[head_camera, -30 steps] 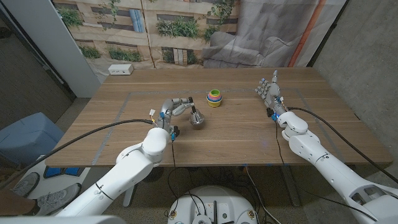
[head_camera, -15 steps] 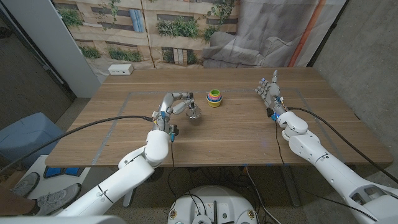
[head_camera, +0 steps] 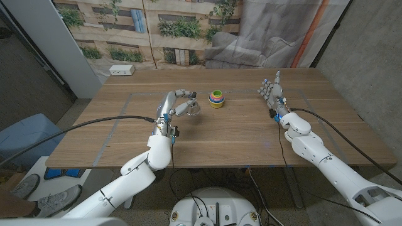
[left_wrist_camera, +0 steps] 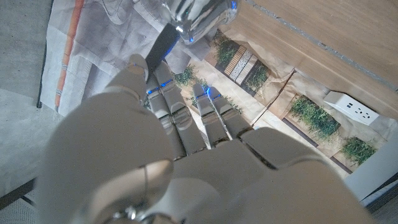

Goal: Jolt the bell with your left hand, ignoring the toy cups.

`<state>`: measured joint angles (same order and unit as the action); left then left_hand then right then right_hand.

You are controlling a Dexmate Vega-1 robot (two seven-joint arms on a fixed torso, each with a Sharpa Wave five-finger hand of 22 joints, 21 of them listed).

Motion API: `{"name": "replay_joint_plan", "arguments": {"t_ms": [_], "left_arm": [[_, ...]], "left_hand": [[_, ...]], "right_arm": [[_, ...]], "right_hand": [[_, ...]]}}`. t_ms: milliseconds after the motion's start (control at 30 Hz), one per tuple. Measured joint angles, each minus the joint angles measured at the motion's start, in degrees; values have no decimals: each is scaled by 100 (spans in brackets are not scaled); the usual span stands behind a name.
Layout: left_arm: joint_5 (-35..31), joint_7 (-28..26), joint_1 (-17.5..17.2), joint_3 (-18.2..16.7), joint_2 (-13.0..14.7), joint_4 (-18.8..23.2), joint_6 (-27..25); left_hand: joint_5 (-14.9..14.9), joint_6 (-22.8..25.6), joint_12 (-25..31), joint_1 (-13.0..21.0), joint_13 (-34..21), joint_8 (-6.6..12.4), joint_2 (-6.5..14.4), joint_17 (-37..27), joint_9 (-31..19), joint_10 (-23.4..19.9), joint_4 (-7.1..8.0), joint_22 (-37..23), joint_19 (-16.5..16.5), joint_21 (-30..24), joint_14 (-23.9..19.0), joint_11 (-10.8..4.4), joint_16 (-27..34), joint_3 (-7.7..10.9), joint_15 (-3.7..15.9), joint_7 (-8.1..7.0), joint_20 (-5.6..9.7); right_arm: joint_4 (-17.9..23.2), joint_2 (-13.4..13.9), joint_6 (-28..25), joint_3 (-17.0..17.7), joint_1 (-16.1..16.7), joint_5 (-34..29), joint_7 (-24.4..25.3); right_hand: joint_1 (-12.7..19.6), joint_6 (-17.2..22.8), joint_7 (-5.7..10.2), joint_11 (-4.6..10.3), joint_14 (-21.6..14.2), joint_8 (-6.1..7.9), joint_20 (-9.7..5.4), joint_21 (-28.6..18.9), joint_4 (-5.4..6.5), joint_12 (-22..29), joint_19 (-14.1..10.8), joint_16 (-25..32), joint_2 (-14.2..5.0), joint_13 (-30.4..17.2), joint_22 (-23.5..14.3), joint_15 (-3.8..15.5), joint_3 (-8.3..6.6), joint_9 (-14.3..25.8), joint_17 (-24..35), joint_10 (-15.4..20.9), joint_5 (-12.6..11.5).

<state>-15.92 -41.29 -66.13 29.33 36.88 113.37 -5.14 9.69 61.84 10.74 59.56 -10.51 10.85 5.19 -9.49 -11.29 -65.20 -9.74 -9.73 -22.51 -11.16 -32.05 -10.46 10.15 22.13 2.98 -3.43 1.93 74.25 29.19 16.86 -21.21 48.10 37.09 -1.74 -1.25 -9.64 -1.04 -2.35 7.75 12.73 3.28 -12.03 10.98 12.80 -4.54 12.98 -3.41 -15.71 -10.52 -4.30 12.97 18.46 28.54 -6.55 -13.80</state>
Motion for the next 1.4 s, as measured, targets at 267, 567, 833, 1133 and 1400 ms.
{"name": "replay_joint_plan", "arguments": {"t_ms": [267, 567, 833, 1133, 1400], "left_arm": [[-240, -41, -37, -91, -95, -136, 143], [0, 89, -113, -192, -296, -277, 225], [188, 158, -172, -225, -411, -362, 229], [311, 137, -202, -223, -513, -600, 473], [368, 52, -193, -173, -626, -881, 730]], "left_hand": [[-1, 0, -3, 16, -4, 0, 15, 0, 25, 0, -8, 0, 0, 0, -22, 0, 0, -8, 21, 0, 0], [6, 0, 8, 16, -4, -2, 14, 1, 26, 0, -31, 0, 0, 0, -72, 1, 0, -30, 11, 0, 0], [9, 0, 8, 16, -3, -22, 13, 1, 25, 0, -8, 0, 0, 0, -71, 1, 0, -53, 10, 0, 0], [8, 0, 7, 16, 0, -29, 11, 1, 21, -1, -9, 0, 21, 0, -71, 1, 0, -54, 10, 0, -21], [6, -3, 7, 17, 0, -44, 9, 2, 21, 33, -2, 0, 21, 0, -71, -32, 0, -95, 10, -3, -21]], "right_arm": [[0, 2, 1, -1, -3, 0, -11], [-2, 5, 2, -1, -3, 2, -14], [-2, 5, 3, 0, -3, 2, -12], [-2, 4, 3, 2, -2, 2, -2], [-1, 4, 3, 4, 1, 2, 0]], "right_hand": [[0, 0, 0, 0, 0, 0, 0, 0, 0, 0, 0, 0, 0, 0, 0, 0, 0, 0, 0, 0, 0], [0, 0, 0, 0, 0, 0, 0, 0, 0, 0, 0, 0, 0, 0, 0, 0, 0, 0, 0, 0, 0], [0, 0, 0, 0, 0, 0, 0, 0, 0, 0, 0, 0, 0, 0, 0, 0, 0, 0, 0, 0, 0], [0, 0, 0, 0, 0, 0, 0, 0, 0, 0, 0, 0, 0, 0, 0, 0, 0, 0, 0, 0, 0], [0, 0, 0, 0, 0, 0, 0, 0, 0, 0, 0, 0, 0, 0, 0, 0, 0, 0, 0, 0, 0]]}}
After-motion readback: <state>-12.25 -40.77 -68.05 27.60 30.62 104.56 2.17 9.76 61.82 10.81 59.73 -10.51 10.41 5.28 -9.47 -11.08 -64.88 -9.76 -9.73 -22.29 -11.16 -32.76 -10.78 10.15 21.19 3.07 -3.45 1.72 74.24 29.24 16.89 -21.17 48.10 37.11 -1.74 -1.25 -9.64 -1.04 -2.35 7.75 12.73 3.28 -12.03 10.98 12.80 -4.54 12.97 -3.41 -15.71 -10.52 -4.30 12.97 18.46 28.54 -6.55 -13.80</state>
